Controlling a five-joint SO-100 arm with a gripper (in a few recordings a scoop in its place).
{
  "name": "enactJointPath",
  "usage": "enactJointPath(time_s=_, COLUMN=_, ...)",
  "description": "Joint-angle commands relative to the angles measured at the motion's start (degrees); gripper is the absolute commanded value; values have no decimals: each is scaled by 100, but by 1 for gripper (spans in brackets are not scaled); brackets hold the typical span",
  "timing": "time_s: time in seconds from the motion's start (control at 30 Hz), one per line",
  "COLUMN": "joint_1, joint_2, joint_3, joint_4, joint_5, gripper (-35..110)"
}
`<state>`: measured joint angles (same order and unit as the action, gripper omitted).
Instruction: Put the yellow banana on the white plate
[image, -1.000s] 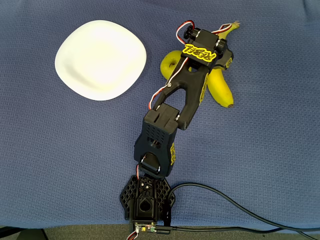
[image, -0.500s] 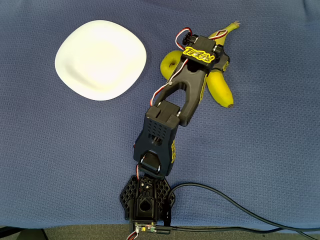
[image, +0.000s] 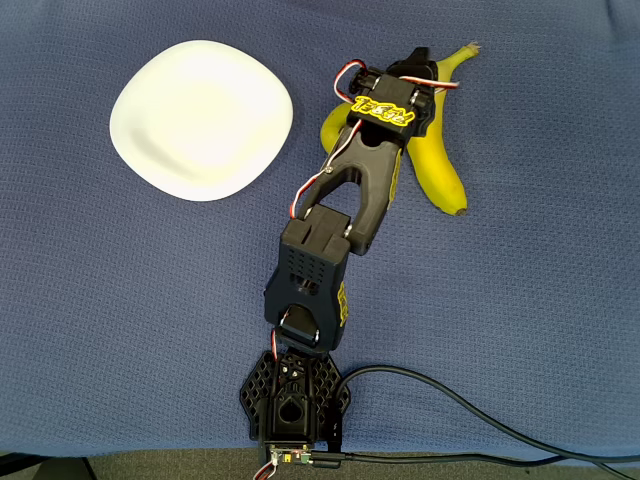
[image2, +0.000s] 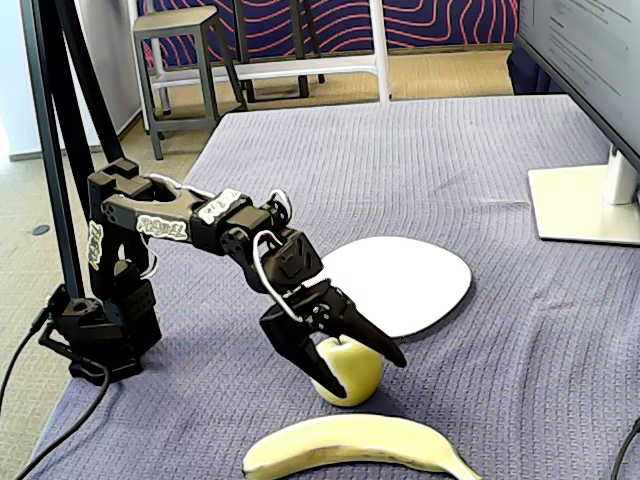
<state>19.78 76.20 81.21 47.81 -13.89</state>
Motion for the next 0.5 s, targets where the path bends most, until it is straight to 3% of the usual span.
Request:
enactJointPath(time_s=0.0, joint_1=229, joint_2=448, joint_3=0, joint_4=-281, joint_5=1969, gripper=41)
enactJointPath(time_s=0.27, joint_1=580, joint_2=193, joint_3=-53, joint_4=378, joint_5=4922, gripper=47)
enactJointPath(time_s=0.47, joint_1=668, joint_2=-105, joint_3=-396, joint_4=1248, joint_5=6425, gripper=49)
